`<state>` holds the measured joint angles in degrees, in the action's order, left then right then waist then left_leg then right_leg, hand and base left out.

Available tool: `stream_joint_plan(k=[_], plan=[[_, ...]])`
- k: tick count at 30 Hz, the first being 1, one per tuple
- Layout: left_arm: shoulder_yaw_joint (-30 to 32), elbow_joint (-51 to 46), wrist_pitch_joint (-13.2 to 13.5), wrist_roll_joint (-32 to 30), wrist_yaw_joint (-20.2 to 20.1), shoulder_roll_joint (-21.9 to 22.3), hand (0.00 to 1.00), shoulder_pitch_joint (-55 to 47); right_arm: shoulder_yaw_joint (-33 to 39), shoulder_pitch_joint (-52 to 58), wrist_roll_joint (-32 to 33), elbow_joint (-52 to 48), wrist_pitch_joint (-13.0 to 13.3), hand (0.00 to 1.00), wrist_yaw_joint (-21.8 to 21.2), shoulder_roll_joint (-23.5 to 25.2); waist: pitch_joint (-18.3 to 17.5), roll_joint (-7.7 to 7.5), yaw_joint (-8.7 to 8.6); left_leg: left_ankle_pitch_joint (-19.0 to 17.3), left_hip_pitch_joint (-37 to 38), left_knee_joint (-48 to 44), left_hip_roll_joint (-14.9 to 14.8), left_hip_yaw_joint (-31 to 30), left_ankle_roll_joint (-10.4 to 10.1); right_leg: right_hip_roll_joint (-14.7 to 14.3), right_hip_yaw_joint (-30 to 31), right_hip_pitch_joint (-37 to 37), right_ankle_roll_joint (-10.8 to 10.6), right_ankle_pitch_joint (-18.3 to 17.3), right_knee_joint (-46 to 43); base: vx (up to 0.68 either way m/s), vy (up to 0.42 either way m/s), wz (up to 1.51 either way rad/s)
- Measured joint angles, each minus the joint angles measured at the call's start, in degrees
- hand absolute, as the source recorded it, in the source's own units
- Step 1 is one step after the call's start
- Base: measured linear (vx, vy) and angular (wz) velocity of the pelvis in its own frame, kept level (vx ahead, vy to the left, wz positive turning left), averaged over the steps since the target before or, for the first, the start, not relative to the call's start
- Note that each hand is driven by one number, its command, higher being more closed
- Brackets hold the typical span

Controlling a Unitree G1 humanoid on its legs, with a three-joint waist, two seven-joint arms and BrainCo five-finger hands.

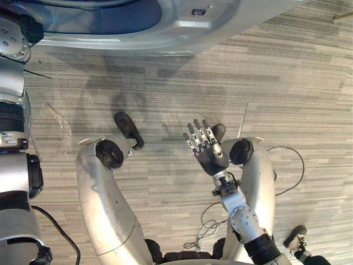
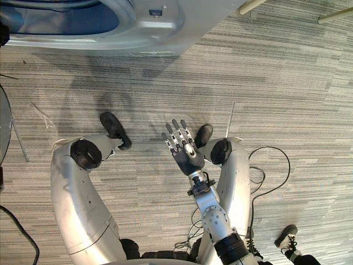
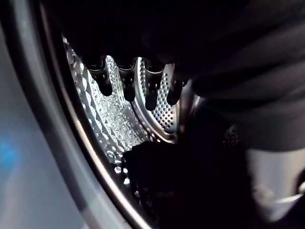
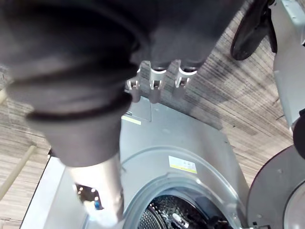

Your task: Pick up the laundry basket with both hands and put the clothes into the washing machine.

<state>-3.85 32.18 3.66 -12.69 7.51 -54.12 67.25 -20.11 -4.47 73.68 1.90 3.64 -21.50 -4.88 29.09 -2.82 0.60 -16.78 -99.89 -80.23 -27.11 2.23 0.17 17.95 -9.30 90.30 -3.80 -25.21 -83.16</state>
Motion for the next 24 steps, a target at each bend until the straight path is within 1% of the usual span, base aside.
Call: stream_joint_plan(k=[2, 5, 7, 8, 9, 10, 11, 12, 13, 14, 15, 16, 17, 18, 19, 20, 21, 22, 23, 24], plan=[[1.39, -0.99, 0.1, 2.19, 0.02, 0.0, 0.0, -0.21, 0.01, -0.01, 0.0, 0.11, -0.08, 0.0, 0.0, -0.03, -0.02, -0.03, 0.08, 0.52, 0.0, 0.76, 0.12, 0.03, -0.28, -0.02, -0.3, -0.01, 0.27, 0.16, 0.53, 0.03, -0.04, 0.02], [5.29, -5.42, 0.54, 7.24, 0.14, -0.03, 0.0, -3.31, 0.01, -0.04, -0.07, 0.12, -0.08, 0.0, 0.0, -0.05, -0.02, -0.03, 0.13, 1.23, 0.0, 1.87, 0.18, 0.06, -0.38, -0.02, -0.91, -0.05, 0.43, 0.22, 1.11, 0.03, -0.041, 0.03], [8.66, -12.02, 0.82, 10.7, 0.25, 0.17, 0.0, -9.97, 0.06, -0.08, -0.24, 0.11, 0.03, 0.0, -0.01, -0.04, -0.03, -0.01, 0.1, 1.31, 0.01, 2.02, 0.17, -0.1, -0.44, -0.13, -1.09, -0.11, 0.51, 0.19, 1.16, 0.05, -0.036, 0.0], [10.25, -16.34, 1.32, 12.43, 0.36, 1.37, 0.0, -14.77, 0.17, -0.11, -0.4, 0.15, 0.26, 0.0, 0.0, -0.07, -0.04, 0.01, 0.25, 1.32, 0.17, 2.08, 0.17, -0.09, -0.45, -0.13, -1.07, -0.21, 0.58, 0.15, 1.16, 0.06, -0.034, 0.01], [11.26, -18.55, 1.65, 13.35, 0.53, 2.7, 0.0, -17.05, 0.23, -0.23, -0.64, 0.22, 0.38, 0.0, 0.0, -0.09, -0.04, 0.02, 0.33, 1.32, 0.34, 2.12, 0.18, -0.04, -0.46, -0.09, -1.06, -0.37, 0.61, 0.14, 1.16, 0.05, -0.023, 0.08], [13.02, -24.18, 2.25, 15.65, 1.56, 7.77, 0.0, -23.11, 0.97, -0.9, -1.78, 1.1, 0.45, 0.0, 0.0, 0.12, -0.05, 0.01, 0.37, 1.32, 1.36, 2.25, 0.26, 0.16, -0.45, 0.11, -1.02, -1.23, 0.8, 0.01, 1.17, 0.03, -0.017, 0.1], [13.12, -26.14, 2.57, 16.8, 1.83, 10.01, 0.0, -25.29, 1.26, -1.18, -1.97, 1.51, 0.53, 0.0, 0.07, 0.11, -0.05, 0.02, 0.43, 1.31, 1.89, 2.36, 0.31, 0.26, -0.46, 0.14, -0.96, -1.68, 0.84, -0.04, 1.22, 0.04, -0.026, 0.13], [13.07, -30.37, 3.24, 18.19, 2.39, 14.74, 0.0, -29.84, 1.84, -1.92, -2.33, 2.4, 0.77, 0.0, 0.12, 0.13, -0.05, 0.03, 0.43, 1.28, 3.17, 2.71, 0.32, 0.51, -0.5, 0.2, -0.95, -2.89, 1.0, -0.16, 1.46, 0.03, -0.024, 0.11], [13.02, -32.49, 3.45, 18.77, 2.59, 17.2, 0.0, -32.07, 2.34, -2.2, -2.36, 2.67, 0.86, 0.0, 0.18, 0.25, -0.05, 0.03, 0.4, 1.25, 4.02, 3.04, 0.38, 0.85, -0.52, 0.28, -0.79, -3.49, 1.07, -0.2, 1.6, 0.03, -0.041, 0.16], [12.81, -36.6, 3.83, 19.09, 2.64, 22.53, 0.0, -36.21, 3.84, -2.71, -2.56, 3.52, 1.2, 0.0, 0.29, 0.75, -0.05, 0.04, 0.39, 1.23, 6.23, 4.13, 0.51, 1.63, -0.72, 0.28, -0.49, -4.92, 1.1, -0.23, 2.3, 0.03, -0.048, 0.15], [12.21, -40.0, 4.54, 19.93, 2.55, 26.77, 0.0, -40.26, 5.24, -2.73, -3.74, 4.16, 1.8, 0.0, 0.62, 1.31, -0.07, 0.06, 0.51, 1.2, 8.87, 5.23, 0.52, 2.4, -1.2, 0.23, -0.16, -6.78, 1.11, -0.23, 3.07, 0.03, -0.055, 0.14], [11.87, -41.85, 4.69, 20.33, 2.53, 28.6, 0.0, -42.34, 5.93, -2.73, -4.29, 4.48, 2.05, 0.0, 0.93, 1.41, -0.07, 0.06, 0.49, 1.31, 10.39, 5.89, 0.55, 2.75, -1.38, 0.17, -0.08, -8.07, 1.11, -0.23, 3.56, 0.04, -0.055, 0.08], [10.34, -45.0, 5.58, 21.16, 2.53, 31.68, 0.0, -46.56, 6.53, -2.65, -4.92, 5.37, 2.6, 0.0, 1.81, 1.5, -0.09, 0.09, 0.52, 1.47, 13.8, 7.25, 0.53, 3.12, -1.65, 0.08, -0.14, -11.18, 1.13, -0.21, 4.88, 0.06, -0.051, 0.08], [8.17, -47.43, 6.78, 22.85, 1.18, 34.64, 0.0, -50.63, 7.85, -2.27, -5.99, 6.27, 2.74, 0.0, 2.47, 1.67, -0.4, 0.27, 0.57, 1.66, 17.51, 9.03, 0.55, 3.69, -1.99, -0.01, -0.51, -14.65, 1.13, -0.2, 6.46, 0.06, -0.053, 0.09], [7.17, -48.47, 7.2, 23.6, 0.31, 36.13, 0.0, -52.75, 8.43, -1.92, -6.42, 6.62, 2.74, 0.0, 2.71, 1.69, -1.05, 0.35, 0.62, 1.8, 19.07, 9.96, 0.63, 3.99, -2.19, -0.03, -0.78, -16.17, 1.15, -0.19, 7.2, 0.08, -0.068, 0.13], [4.91, -49.67, 8.16, 26.6, -1.9, 38.91, 0.0, -56.67, 9.37, -1.36, -7.24, 7.45, 2.96, 0.0, 2.98, 1.58, -1.75, 0.57, 0.55, 2.31, 23.17, 11.84, 1.17, 4.72, -2.34, -0.07, -1.31, -19.7, 1.15, -0.17, 8.77, 0.09, -0.083, 0.14], [2.61, -49.85, 8.61, 29.36, -3.99, 41.48, 0.0, -60.2, 10.39, -0.65, -8.72, 8.49, 3.21, 0.0, 3.36, 1.42, -2.35, 1.26, 0.65, 2.51, 27.41, 13.82, 1.21, 5.37, -2.68, -0.24, -1.71, -23.92, 1.14, -0.16, 10.66, 0.09, -0.078, 0.13], [1.55, -49.84, 8.75, 30.45, -4.86, 42.53, 0.0, -61.98, 10.65, -0.19, -9.18, 8.87, 3.36, 0.0, 3.74, 1.22, -2.63, 1.58, 0.73, 2.68, 29.79, 14.94, 1.32, 5.71, -2.92, -0.32, -1.8, -26.13, 1.12, -0.14, 11.73, 0.1, -0.059, 0.11], [0.3, -49.83, 8.8, 31.86, -6.32, 43.8, 0.0, -64.76, 10.99, 0.62, -10.4, 9.52, 3.64, 0.0, 4.1, 0.94, -2.75, 1.81, 0.79, 2.99, 33.81, 16.78, 1.6, 6.31, -3.4, -0.51, -2.15, -29.75, 1.08, -0.12, 13.34, 0.1, -0.075, 0.16], [-1.51, -48.94, 8.78, 33.24, -8.46, 45.04, 0.0, -69.01, 11.34, 1.66, -12.78, 12.14, 3.79, 0.0, 4.3, 0.7, -2.9, 2.09, 0.61, 3.51, 40.93, 20.42, 2.25, 7.27, -4.25, -0.78, -3.34, -36.91, 1.03, -0.08, 16.54, 0.12, -0.073, 0.22]])
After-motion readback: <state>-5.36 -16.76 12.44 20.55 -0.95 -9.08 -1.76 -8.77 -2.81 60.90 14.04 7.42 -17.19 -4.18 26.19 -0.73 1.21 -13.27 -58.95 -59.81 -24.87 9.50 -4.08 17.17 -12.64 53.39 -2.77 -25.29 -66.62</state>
